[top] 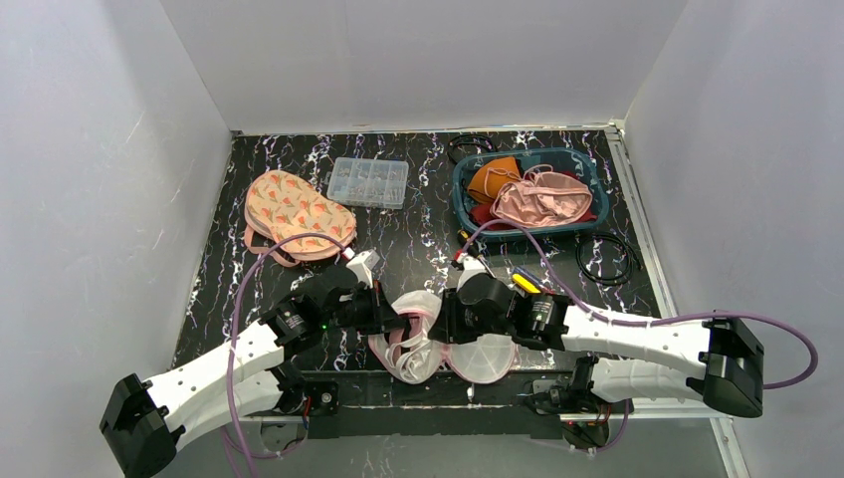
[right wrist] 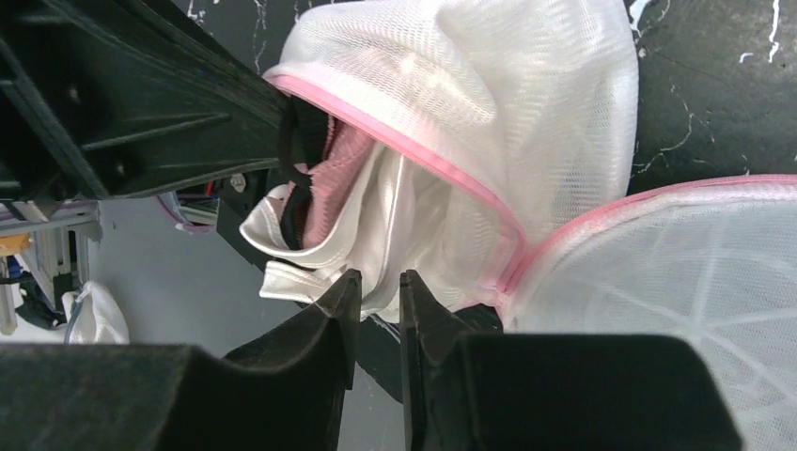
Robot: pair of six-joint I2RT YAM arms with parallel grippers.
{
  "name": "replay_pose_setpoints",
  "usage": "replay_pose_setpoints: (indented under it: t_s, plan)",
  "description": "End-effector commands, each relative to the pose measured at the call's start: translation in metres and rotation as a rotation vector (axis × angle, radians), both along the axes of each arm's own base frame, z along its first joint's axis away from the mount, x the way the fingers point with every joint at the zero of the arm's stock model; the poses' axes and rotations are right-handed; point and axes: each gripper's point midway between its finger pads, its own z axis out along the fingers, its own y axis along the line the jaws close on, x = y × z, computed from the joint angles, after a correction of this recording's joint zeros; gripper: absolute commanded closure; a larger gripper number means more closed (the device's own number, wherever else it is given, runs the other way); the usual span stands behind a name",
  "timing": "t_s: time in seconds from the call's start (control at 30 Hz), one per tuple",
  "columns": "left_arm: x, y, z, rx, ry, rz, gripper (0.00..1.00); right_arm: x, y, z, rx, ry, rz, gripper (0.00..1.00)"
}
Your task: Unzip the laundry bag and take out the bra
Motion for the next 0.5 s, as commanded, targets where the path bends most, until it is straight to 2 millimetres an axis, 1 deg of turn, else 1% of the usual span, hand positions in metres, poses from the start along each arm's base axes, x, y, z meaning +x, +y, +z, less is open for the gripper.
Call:
replay_pose_setpoints:
  t_s: [0.0,0.03,0.07,0.13,0.2,0.27,0.37,0.47]
  plan:
    - [-0.003,0.004,-0.009,0.023,0.016,0.011,1.00,-0.002,-0.003,-0.001,0.011,0.013,-0.006,0.68]
    - [-0.002,0.004,-0.007,0.020,0.014,0.012,1.00,-0.001,-0.001,0.001,0.022,0.009,-0.008,0.65]
    - [-0.002,0.004,-0.007,0.018,0.012,0.012,1.00,0.000,0.000,0.003,0.025,0.005,-0.012,0.58]
    - [-0.003,0.004,-0.006,0.017,0.013,0.011,1.00,0.004,0.003,0.012,0.045,-0.010,-0.023,0.39]
    - [-0.003,0.004,-0.007,0.017,0.014,0.013,1.00,0.009,0.007,0.022,0.076,-0.027,-0.041,0.29]
    - [-0.003,0.005,-0.008,0.021,0.015,0.015,1.00,0.015,0.011,0.032,0.092,-0.044,-0.061,0.25]
    - [-0.002,0.005,-0.009,0.026,0.019,0.023,1.00,0.022,0.021,0.036,0.078,-0.050,-0.076,0.23]
    - [-0.001,0.005,-0.008,0.029,0.017,0.026,1.00,0.025,0.027,0.031,0.051,-0.038,-0.090,0.23]
